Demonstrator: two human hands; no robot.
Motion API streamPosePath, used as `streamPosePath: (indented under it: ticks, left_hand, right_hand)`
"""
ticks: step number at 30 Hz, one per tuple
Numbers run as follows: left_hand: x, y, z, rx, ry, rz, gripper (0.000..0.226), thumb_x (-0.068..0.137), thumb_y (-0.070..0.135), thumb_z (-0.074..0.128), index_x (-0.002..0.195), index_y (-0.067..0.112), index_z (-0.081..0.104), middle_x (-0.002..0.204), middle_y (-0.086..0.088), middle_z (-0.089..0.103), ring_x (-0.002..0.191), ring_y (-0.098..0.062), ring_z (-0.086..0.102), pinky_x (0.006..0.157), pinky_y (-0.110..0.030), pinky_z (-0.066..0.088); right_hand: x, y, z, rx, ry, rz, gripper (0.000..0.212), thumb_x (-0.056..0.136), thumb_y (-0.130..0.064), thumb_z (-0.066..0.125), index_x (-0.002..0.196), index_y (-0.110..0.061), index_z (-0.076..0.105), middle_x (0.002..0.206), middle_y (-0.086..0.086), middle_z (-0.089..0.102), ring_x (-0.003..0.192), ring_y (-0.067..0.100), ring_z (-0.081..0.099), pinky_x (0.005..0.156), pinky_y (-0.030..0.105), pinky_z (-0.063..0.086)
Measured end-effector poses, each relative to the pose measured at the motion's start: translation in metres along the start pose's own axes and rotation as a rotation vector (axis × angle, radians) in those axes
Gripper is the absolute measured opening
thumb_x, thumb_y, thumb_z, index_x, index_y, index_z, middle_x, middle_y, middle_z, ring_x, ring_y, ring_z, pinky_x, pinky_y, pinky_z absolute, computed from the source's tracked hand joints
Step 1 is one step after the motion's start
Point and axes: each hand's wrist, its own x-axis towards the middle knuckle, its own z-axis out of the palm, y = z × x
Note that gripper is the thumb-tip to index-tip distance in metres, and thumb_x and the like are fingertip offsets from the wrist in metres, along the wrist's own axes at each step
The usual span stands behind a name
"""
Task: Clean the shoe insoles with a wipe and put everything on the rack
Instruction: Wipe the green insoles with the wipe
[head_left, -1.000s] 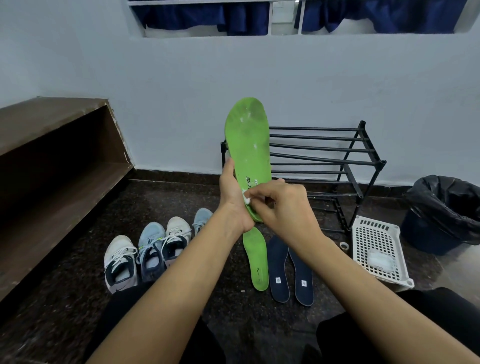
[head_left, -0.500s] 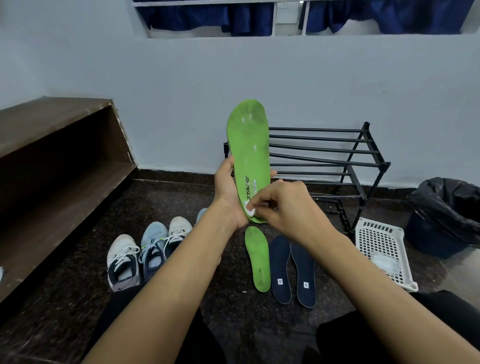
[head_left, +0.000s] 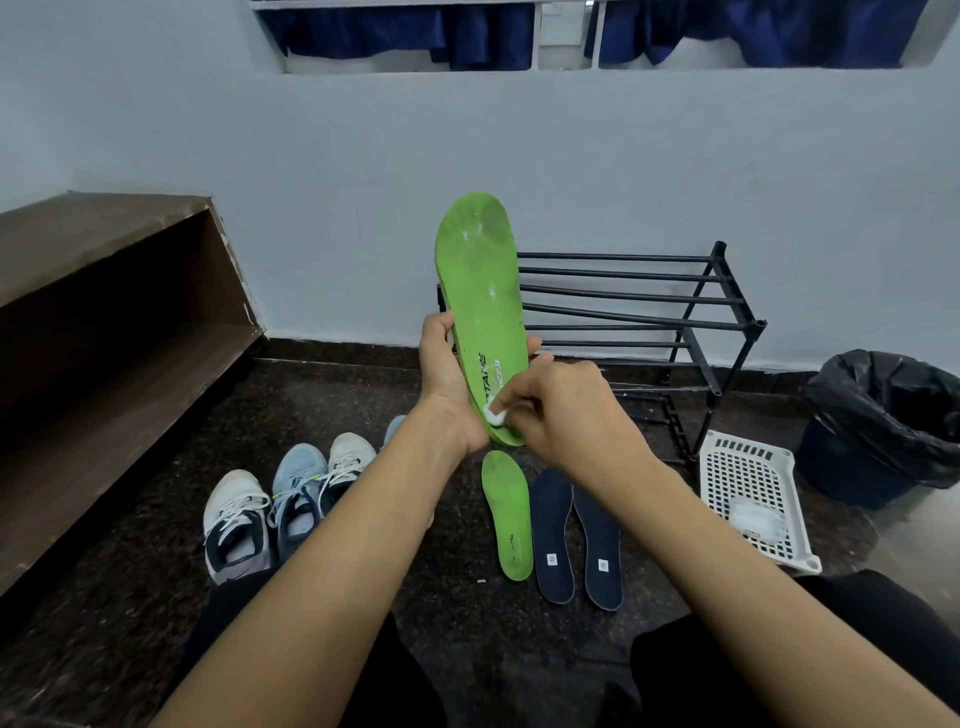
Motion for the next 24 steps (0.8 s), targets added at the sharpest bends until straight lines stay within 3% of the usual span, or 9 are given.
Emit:
streamPosePath:
  ticks: [3,5,7,10,12,15,19,22,24]
  left_hand:
    - [0.002,0.001,0.0,-0.018,0.032,0.043,0.073,0.087,0.056,0.035,0.125,0.0,0.061,0.095,-0.022,0.069,0.072,-0.034,0.068,0.075,-0.036,0.054]
    - [0.002,-0.001,0.001,-0.008,0.059,0.061,0.066,0.087,0.055,0.035,0.114,0.002,0.064,0.092,-0.022,0.069,0.07,-0.033,0.067,0.07,-0.034,0.056]
    - [0.002,-0.005,0.003,0.043,0.07,0.059,0.061,0.088,0.054,0.033,0.089,0.003,0.067,0.077,-0.018,0.069,0.064,-0.028,0.066,0.06,-0.028,0.054]
    - [0.003,-0.013,0.005,0.103,0.058,0.058,0.068,0.093,0.05,0.03,0.046,0.011,0.058,0.049,-0.007,0.059,0.039,-0.019,0.056,0.042,-0.015,0.041]
    - [0.003,-0.012,0.006,0.096,0.047,0.039,0.066,0.093,0.052,0.029,0.052,0.01,0.06,0.056,-0.011,0.064,0.044,-0.02,0.06,0.045,-0.016,0.044]
    - [0.001,-0.005,0.007,0.038,0.046,0.011,0.061,0.089,0.059,0.032,0.087,0.008,0.064,0.083,-0.021,0.071,0.067,-0.029,0.069,0.063,-0.028,0.053]
    - [0.005,-0.007,0.005,0.005,0.065,0.051,0.08,0.092,0.073,0.024,0.108,0.006,0.066,0.094,-0.025,0.071,0.076,-0.034,0.07,0.07,-0.035,0.058]
    - [0.003,-0.008,0.008,0.045,0.031,0.034,0.084,0.09,0.077,0.02,0.105,0.009,0.067,0.096,-0.024,0.071,0.077,-0.032,0.069,0.07,-0.034,0.055]
    - [0.001,-0.01,0.011,0.059,0.014,0.04,0.076,0.091,0.074,0.022,0.083,0.011,0.065,0.077,-0.016,0.067,0.062,-0.025,0.063,0.059,-0.028,0.05]
  right_hand:
    - [-0.006,-0.002,0.0,-0.014,-0.016,0.001,0.023,0.084,-0.013,0.058,0.096,-0.026,0.074,0.091,0.013,0.068,0.085,0.031,0.062,0.075,0.032,0.048]
    - [-0.006,-0.003,0.004,-0.036,0.011,-0.021,0.023,0.085,-0.011,0.056,0.095,-0.022,0.073,0.092,0.013,0.067,0.085,0.033,0.062,0.073,0.034,0.048]
    - [-0.003,0.0,0.009,-0.055,0.047,-0.038,0.022,0.085,-0.008,0.055,0.093,-0.018,0.073,0.092,0.013,0.064,0.085,0.033,0.061,0.071,0.036,0.049]
    - [0.0,0.005,0.013,-0.067,0.106,-0.025,0.021,0.084,-0.004,0.055,0.088,-0.015,0.073,0.09,0.011,0.059,0.081,0.033,0.059,0.064,0.036,0.047]
    - [-0.001,0.005,0.013,-0.072,0.12,-0.024,0.021,0.082,-0.002,0.056,0.088,-0.014,0.072,0.089,0.01,0.06,0.082,0.032,0.059,0.064,0.035,0.046]
    - [-0.004,0.002,0.01,-0.055,0.102,-0.018,0.023,0.082,-0.003,0.057,0.09,-0.017,0.073,0.089,0.013,0.064,0.084,0.034,0.061,0.069,0.036,0.047]
    - [-0.008,0.003,0.007,-0.026,0.059,0.024,0.025,0.084,-0.009,0.055,0.093,-0.022,0.074,0.09,0.01,0.069,0.086,0.032,0.062,0.074,0.035,0.049]
    - [-0.008,0.004,0.011,-0.037,0.119,0.004,0.024,0.083,-0.005,0.055,0.09,-0.019,0.073,0.089,0.01,0.066,0.083,0.032,0.06,0.067,0.035,0.047]
    - [-0.005,0.007,0.014,-0.077,0.172,-0.016,0.02,0.08,-0.001,0.058,0.085,-0.014,0.072,0.085,0.008,0.063,0.082,0.031,0.057,0.062,0.034,0.045]
